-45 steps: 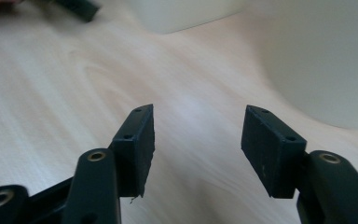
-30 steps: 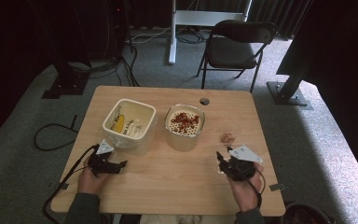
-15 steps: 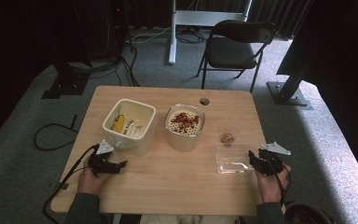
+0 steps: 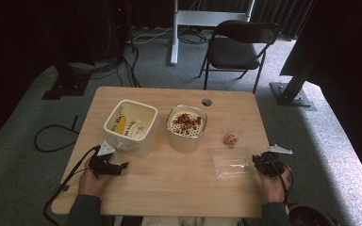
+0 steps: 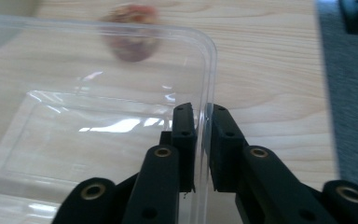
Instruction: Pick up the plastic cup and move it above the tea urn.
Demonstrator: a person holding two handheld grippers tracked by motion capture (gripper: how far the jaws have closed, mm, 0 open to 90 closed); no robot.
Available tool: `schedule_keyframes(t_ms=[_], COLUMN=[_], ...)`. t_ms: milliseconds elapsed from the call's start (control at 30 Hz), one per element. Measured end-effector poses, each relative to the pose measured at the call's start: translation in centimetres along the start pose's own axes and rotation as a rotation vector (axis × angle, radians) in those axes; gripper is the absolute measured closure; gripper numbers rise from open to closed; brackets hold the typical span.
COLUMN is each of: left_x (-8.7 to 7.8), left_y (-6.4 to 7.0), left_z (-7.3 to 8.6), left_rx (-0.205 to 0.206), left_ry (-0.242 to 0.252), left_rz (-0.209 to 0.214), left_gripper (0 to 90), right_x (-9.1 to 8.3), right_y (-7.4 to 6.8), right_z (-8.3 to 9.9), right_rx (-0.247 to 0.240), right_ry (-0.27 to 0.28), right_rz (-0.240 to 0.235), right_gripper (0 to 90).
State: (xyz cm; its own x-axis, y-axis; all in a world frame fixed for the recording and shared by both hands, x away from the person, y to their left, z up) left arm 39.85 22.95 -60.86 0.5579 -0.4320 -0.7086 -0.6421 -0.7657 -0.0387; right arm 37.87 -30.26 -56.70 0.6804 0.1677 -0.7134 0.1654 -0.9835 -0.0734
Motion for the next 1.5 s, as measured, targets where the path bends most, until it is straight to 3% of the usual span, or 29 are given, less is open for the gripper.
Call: schedule_keyframes(t_ms=[200, 300, 333, 367, 400, 600, 700, 767, 800, 967, 1033, 1133, 1200, 1333, 1400, 1500], left_x=[0.0, 0.0, 0.0, 0.0, 0.0, 0.0, 0.0, 0.0, 0.0, 0.0, 0.0, 0.0, 0.0, 0.0, 0.0, 0.0], left_y=[0.0, 0.0, 0.0, 0.0, 0.0, 0.0, 0.0, 0.0, 0.0, 0.0, 0.0, 0.0, 0.0, 0.0, 0.0, 0.0], left_z=[0.0, 0.0, 0.0, 0.0, 0.0, 0.0, 0.0, 0.0, 0.0, 0.0, 0.0, 0.0, 0.0, 0.0, 0.0, 0.0], left_rx=[-0.001, 0.000, 0.000, -0.001, 0.000, 0.000, 0.000, 0.000, 0.000, 0.000, -0.002, -0.002, -0.004, -0.003, -0.003, -0.002], left_ry=[0.000, 0.000, 0.000, 0.000, 0.000, -0.001, -0.001, -0.001, -0.001, -0.002, 0.000, -0.002, 0.000, -0.001, -0.002, -0.003], left_rz=[0.000, -0.001, -0.001, -0.001, -0.001, -0.001, -0.001, -0.001, -0.001, 0.000, -0.001, 0.000, -0.001, 0.000, 0.000, 0.000], left_gripper=[13.6, 13.6, 13.6, 13.6, 13.6, 13.6, 13.6, 13.6, 13.6, 13.6, 13.6, 13.6, 13.6, 13.6, 13.6, 13.6], right_x=[-1.5, -2.3, -2.3, -2.6, -3.3, -5.0, -5.4, -5.4, -5.5, -5.9, -6.1, -5.8, -5.2, -4.6, -4.0, -3.0], right_y=[-4.2, -6.5, -6.5, -7.3, -9.6, -15.7, -18.3, -18.8, -20.0, -21.9, -23.0, -23.3, -23.4, -23.4, -23.7, -24.2], right_z=[-0.2, -0.9, -0.9, -1.2, -2.0, -4.2, -5.5, -5.9, -7.0, -9.3, -11.7, -13.1, -15.0, -16.7, -18.6, -20.1], right_rx=[0.015, -0.001, -0.001, -0.023, -0.063, -0.156, -0.188, -0.197, -0.221, -0.239, -0.239, -0.213, -0.152, -0.124, -0.088, -0.065], right_ry=[0.032, 0.052, 0.052, 0.056, 0.072, 0.115, 0.130, 0.134, 0.144, 0.163, 0.190, 0.197, 0.196, 0.201, 0.210, 0.198], right_rz=[-0.154, -0.213, -0.213, -0.219, -0.262, -0.372, -0.421, -0.426, -0.441, -0.468, -0.478, -0.494, -0.526, -0.511, -0.508, -0.491], right_gripper=[86.9, 87.2, 87.2, 87.2, 87.2, 87.2, 87.2, 87.2, 87.2, 87.2, 87.1, 87.1, 87.1, 87.0, 87.0, 86.9])
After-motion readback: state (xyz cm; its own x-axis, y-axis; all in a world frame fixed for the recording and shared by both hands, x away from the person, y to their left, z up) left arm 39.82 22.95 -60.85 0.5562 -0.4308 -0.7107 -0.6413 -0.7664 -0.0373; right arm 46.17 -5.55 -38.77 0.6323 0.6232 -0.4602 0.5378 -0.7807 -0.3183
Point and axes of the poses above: each handheld gripper's, and its own axes: x roughly forward along the jaws, z roughly out of its underside, y roughly to its right, the point moved 9 cm from there along x, roughly forward along the jaws, and after that the axes turned 2 degrees about x, right-handed, at the moved point
